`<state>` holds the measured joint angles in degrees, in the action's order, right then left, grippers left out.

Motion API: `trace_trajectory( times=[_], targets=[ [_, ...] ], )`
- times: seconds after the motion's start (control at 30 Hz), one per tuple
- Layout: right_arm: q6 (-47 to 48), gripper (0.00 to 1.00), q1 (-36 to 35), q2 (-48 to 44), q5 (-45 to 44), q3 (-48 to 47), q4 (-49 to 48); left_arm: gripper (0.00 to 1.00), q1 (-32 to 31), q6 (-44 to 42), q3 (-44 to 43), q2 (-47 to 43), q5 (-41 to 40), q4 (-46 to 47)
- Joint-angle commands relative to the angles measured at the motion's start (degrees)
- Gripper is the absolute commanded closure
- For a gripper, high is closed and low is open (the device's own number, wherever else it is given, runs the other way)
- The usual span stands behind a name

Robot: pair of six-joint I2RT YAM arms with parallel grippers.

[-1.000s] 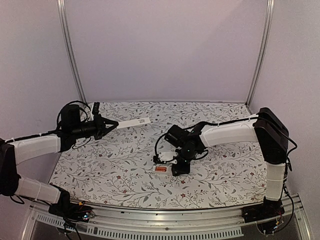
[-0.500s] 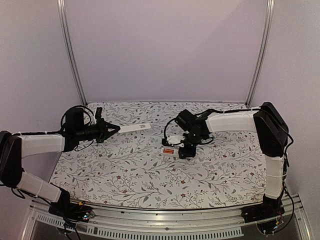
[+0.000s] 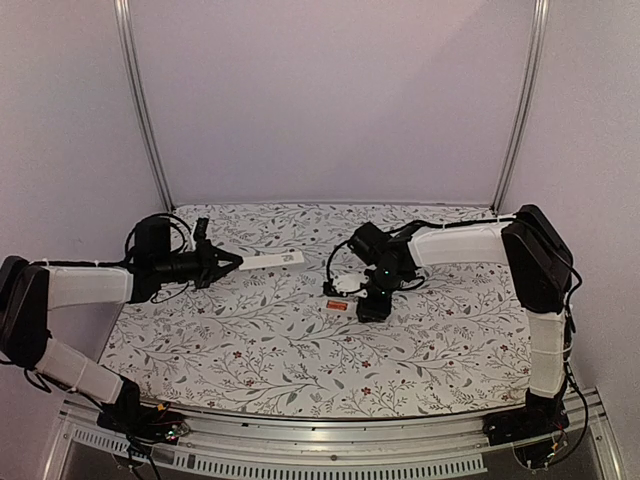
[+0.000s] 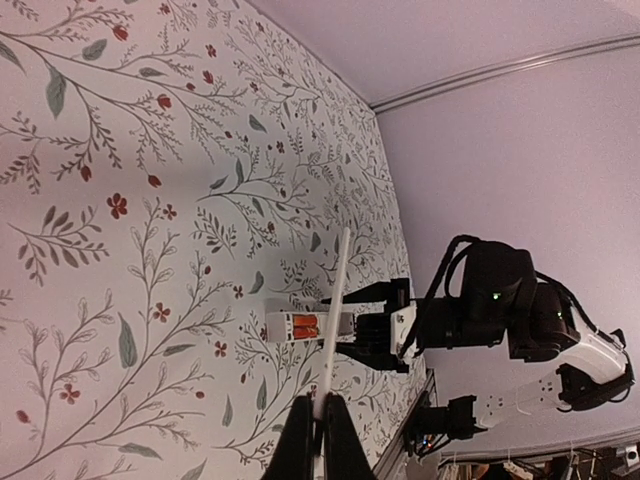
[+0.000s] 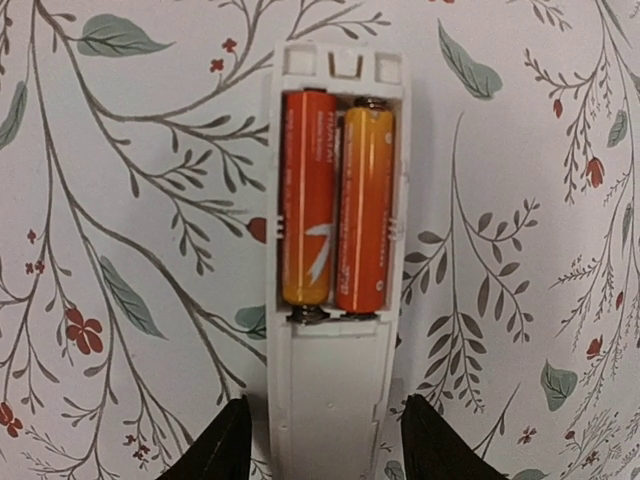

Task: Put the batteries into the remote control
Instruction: Move the remote control without the battery cover to the center of the board, then hold the remote control without the battery cover at the center of the board.

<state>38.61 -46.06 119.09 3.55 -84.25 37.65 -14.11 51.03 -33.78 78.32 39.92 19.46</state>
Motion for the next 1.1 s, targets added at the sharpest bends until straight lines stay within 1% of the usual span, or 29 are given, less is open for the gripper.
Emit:
trace_trajectory(
  times=[0.0,0.13,0.33,0.4,0.53,0.63,0.7,0.8,0.87,0.93,0.97,1.0,1.07],
  targets=[
    [0.66,0.48,0.30,-3.88,-6.96,1.69,1.07,1.00,0.37,-1.23,-1.46,1.21,1.21,1.20],
    [-0.10,0.48,1.73,-4.56,-8.27,2.79,1.07,1.00,0.05,-1.40,-1.89,1.17,1.17,1.24],
    [-1.74,0.48,2.06,-3.61,-9.22,2.69,-0.30,1.00,-1.05,-2.77,-3.03,2.37,1.12,-0.18],
    [-2.23,0.48,2.20,-3.88,-8.46,3.11,-0.37,1.00,-1.62,-2.86,-3.24,3.14,1.19,-0.02],
    [-5.98,0.48,2.15,-7.46,-5.11,4.81,-1.93,1.00,-2.95,-2.88,-3.79,5.35,2.48,1.97],
    [-9.84,0.48,2.10,-13.33,-1.77,7.95,-5.50,1.00,-4.36,-2.55,-4.63,8.01,4.11,3.84],
    [-12.26,0.47,2.16,-17.79,-1.43,9.88,-7.43,1.00,-5.33,-1.75,-4.93,10.08,5.04,5.82],
    [-15.83,0.42,2.28,-23.21,-2.99,12.50,-10.10,1.00,-7.34,-1.36,-6.47,13.23,6.53,7.88],
    [-20.32,0.38,2.54,-25.08,-5.30,13.46,-11.14,1.00,-8.78,-1.55,-7.53,15.79,6.83,8.61],
    [-24.19,0.34,3.19,-26.29,-4.86,14.21,-11.23,1.00,-9.46,-0.97,-8.27,18.11,7.44,10.28],
    [-25.91,0.30,3.66,-26.90,-3.26,14.85,-11.49,1.00,-9.77,-0.32,-8.62,19.31,8.11,11.72],
    [-28.24,0.24,3.96,-27.50,-0.87,15.80,-11.73,1.00,-10.01,0.24,-8.85,20.46,8.79,13.02],
    [-30.92,0.15,4.62,-28.42,2.20,17.54,-13.02,1.00,-10.90,0.85,-9.69,22.72,10.27,14.79]
  ],
)
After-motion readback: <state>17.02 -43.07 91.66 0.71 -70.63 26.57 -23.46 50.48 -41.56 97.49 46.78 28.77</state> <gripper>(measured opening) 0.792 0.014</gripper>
